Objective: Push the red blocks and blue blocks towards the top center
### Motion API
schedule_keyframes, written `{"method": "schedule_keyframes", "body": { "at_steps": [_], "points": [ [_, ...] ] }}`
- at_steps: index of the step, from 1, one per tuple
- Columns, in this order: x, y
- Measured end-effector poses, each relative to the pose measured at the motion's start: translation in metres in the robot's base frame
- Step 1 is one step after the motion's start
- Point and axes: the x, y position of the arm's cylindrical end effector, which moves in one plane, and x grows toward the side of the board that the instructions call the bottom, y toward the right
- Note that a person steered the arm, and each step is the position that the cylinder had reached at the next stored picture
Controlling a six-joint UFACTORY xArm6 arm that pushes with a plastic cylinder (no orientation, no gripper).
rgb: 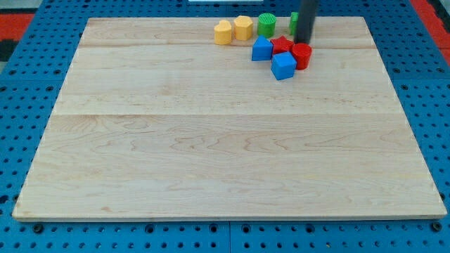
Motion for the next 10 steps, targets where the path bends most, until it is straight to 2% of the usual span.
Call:
{"method": "schedule_keyframes", "body": {
  "at_steps": [1, 4, 5, 6, 8, 10],
  "points": [
    [0.007, 0.04],
    [0.02, -0.091],
    [0.024, -0.102],
    [0.005, -0.098],
    [-0.003, 0.034],
    [0.052, -0.007]
  ]
}}
